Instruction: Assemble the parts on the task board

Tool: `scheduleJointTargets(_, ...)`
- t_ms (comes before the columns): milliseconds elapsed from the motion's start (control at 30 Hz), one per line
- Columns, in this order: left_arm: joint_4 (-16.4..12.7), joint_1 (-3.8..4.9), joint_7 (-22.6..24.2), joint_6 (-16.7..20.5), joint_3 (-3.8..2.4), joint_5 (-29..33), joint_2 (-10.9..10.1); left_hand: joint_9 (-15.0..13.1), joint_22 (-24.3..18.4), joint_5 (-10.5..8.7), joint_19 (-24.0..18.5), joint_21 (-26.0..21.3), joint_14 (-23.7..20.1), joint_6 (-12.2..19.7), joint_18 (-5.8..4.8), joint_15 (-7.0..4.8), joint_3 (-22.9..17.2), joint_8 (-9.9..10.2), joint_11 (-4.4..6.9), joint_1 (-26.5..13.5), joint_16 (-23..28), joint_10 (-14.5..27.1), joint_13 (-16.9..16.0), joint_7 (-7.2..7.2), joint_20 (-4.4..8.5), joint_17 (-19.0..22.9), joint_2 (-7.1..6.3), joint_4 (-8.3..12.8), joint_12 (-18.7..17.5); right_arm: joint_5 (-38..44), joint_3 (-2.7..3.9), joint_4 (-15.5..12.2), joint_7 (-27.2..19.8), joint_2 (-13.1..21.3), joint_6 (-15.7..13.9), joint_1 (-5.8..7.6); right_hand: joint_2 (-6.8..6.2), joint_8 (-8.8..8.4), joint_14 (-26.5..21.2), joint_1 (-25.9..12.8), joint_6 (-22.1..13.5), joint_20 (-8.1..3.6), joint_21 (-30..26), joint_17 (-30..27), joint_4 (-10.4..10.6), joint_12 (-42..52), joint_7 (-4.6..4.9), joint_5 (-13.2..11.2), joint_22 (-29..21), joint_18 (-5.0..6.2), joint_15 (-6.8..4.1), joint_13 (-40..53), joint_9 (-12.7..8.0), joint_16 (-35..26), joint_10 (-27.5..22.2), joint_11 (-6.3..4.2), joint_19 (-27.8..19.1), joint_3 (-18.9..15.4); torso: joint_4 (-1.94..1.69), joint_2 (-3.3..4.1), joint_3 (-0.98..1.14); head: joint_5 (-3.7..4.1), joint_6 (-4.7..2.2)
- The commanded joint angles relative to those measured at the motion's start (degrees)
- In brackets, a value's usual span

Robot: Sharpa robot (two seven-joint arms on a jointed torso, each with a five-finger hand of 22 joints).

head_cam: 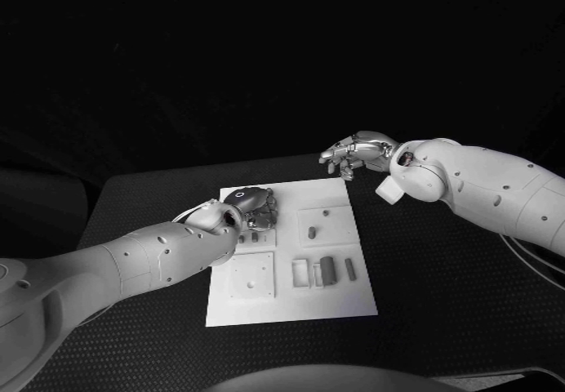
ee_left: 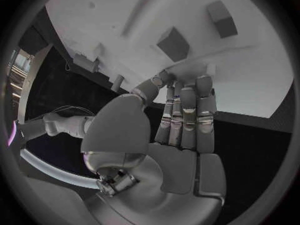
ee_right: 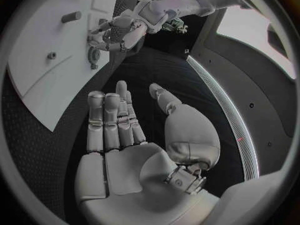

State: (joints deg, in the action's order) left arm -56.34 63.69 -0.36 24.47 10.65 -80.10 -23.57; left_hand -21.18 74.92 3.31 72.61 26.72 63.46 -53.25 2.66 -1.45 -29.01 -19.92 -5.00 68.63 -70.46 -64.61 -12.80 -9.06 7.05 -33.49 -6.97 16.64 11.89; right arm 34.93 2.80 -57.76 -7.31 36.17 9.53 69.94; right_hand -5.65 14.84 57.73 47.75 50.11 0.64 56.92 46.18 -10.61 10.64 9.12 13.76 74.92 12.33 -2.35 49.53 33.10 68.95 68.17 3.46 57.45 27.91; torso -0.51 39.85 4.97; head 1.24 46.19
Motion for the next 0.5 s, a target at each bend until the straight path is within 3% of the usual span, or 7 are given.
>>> scheduleJointTargets(33,0.20,0.00,0.23,0.90,-0.06,0.56,0.30,0.09,1.25,0.08,0.43,0.29,0.30,0.40,5.16,0.00,-0.22,0.33,-0.03,-0.32,-0.36,0.26,-0.06,0.07,0.16,-0.11,-0.13,0.13,-0.32,0.32,0.03,0.02,-0.48,-0.12,0.76,-0.02,0.43,-0.33,-0.07,0.07,0.03,-0.40,-0.29,-0.06,-0.46,0.33,0.37,0.22,0.74,2.67,-0.24,-0.10,0.09,0.24,-0.51,-0.04,-0.11,-0.02,0.02,0.00,0.04,0.10,0.03)
scheduleJointTargets(500,1.08,-0.26,0.18,-0.42,-0.06,0.97,1.03,0.13,1.26,0.05,0.59,0.51,0.41,0.44,5.26,0.12,-0.01,0.36,-0.15,-0.87,-0.55,0.52,-0.07,0.02,0.06,-0.26,-0.18,0.05,-0.61,0.32,0.03,0.11,-0.49,-0.37,0.77,-0.02,0.46,-0.32,-0.08,0.06,0.04,-0.40,-0.30,-0.06,-0.49,0.34,0.37,0.22,0.74,2.67,-0.24,-0.10,0.09,0.23,-0.51,-0.04,-0.12,-0.04,0.07,-0.06,0.02,0.19,0.15)
